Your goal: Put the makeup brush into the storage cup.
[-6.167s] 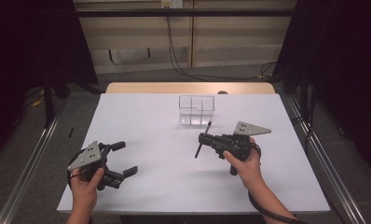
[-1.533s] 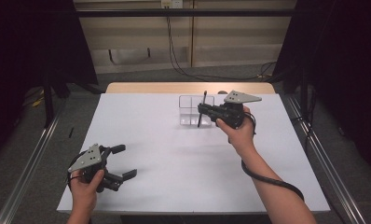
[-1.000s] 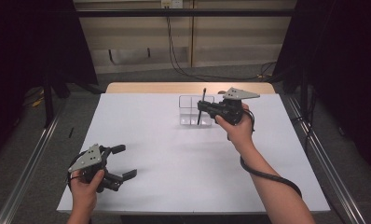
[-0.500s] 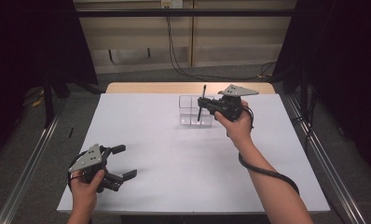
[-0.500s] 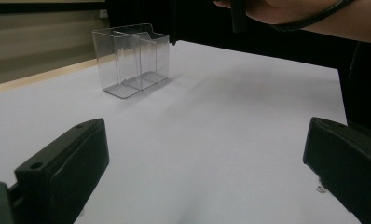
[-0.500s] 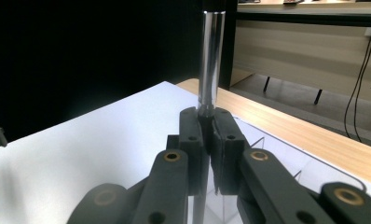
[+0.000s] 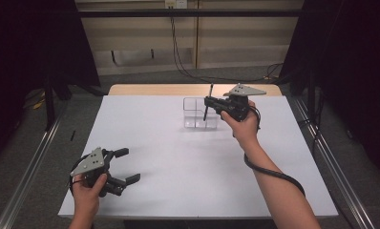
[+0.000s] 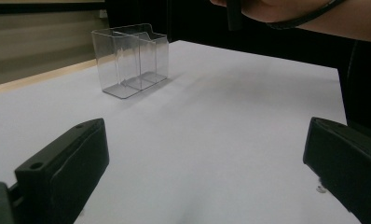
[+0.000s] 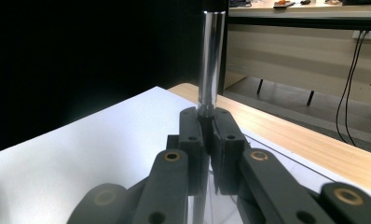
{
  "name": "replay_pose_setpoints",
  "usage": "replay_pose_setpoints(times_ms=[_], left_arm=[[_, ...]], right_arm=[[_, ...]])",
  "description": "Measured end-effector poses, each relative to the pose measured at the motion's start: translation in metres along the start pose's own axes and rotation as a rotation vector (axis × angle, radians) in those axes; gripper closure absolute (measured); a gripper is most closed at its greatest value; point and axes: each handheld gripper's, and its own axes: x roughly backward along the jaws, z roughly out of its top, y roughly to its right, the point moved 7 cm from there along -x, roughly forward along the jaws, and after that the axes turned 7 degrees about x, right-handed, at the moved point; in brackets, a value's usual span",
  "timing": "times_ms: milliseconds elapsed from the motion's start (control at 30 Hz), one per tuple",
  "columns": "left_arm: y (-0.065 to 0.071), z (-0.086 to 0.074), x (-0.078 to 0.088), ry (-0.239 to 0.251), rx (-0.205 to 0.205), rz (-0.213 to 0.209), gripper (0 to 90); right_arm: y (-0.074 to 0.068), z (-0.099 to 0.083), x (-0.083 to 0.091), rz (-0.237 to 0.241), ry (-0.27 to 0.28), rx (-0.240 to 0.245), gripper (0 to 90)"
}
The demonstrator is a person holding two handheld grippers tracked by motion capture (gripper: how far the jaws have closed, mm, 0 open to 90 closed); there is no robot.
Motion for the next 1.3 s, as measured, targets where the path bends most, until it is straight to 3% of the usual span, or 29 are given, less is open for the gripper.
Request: replay_pose_setpoints(times_ms=[1033, 1300], left_arm=[[0.0, -0.001, -0.001, -0.001, 0.007, -0.004, 0.2], [0.0, -0.001, -0.001, -0.004, 0.002, -0.005, 0.2]], right_arm=[[0.014, 0.004, -0.008, -0.081, 0.027, 0.049, 84.0], [0.018, 0.005, -0.009, -0.094, 0.035, 0.043, 84.0]])
